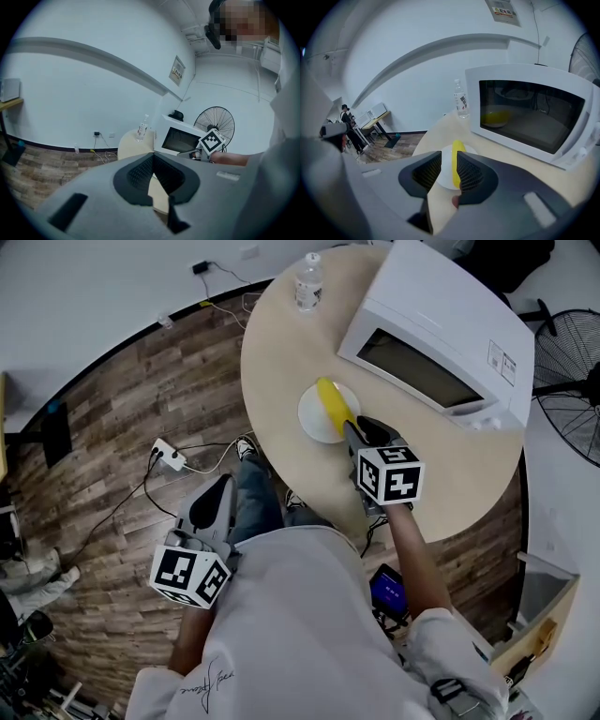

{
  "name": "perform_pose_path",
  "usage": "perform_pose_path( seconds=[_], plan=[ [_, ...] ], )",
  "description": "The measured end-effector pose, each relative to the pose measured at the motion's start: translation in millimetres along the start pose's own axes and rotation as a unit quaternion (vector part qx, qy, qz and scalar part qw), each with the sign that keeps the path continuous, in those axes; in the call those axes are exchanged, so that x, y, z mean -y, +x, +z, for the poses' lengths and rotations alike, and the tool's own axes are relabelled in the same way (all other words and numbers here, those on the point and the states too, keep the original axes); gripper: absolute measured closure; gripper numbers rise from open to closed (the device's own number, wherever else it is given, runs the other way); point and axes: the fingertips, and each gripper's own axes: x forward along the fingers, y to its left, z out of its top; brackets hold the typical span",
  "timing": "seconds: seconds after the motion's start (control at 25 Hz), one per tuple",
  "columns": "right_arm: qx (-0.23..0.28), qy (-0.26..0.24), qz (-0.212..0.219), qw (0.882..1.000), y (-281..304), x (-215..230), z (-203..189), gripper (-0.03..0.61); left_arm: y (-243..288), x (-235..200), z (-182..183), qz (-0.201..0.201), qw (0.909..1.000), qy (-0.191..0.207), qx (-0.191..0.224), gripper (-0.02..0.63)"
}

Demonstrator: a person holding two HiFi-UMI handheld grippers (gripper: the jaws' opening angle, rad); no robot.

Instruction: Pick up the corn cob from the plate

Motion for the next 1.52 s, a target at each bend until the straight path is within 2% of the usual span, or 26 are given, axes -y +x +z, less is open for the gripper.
perform_pose_path(
  seconds=[0.56, 0.84, 1.28, 1.52],
  plan=[
    [-0.057, -0.018, 0.004, 0.998, 33.2, 18.6, -18.9, 0.434, 9.5, -1.5, 1.3, 0.006, 0.9999, -0.009, 0.003, 0.62],
    [-0.088, -0.047, 0.002, 0.995, 52.1, 29.4, -29.0, 0.411, 9.8, -4.4, 0.4, 0.019, 0.9997, -0.015, 0.001, 0.62],
    [-0.111, -0.063, 0.014, 0.992, 78.9, 30.8, -34.4, 0.388, 15.5, -3.2, 0.4, 0.027, 0.9994, -0.019, -0.004, 0.62],
    [-0.124, -0.062, 0.018, 0.99, 92.9, 29.8, -35.9, 0.353, 18.6, -5.9, 0.1, 0.029, 0.9993, -0.021, -0.008, 0.62]
  ],
)
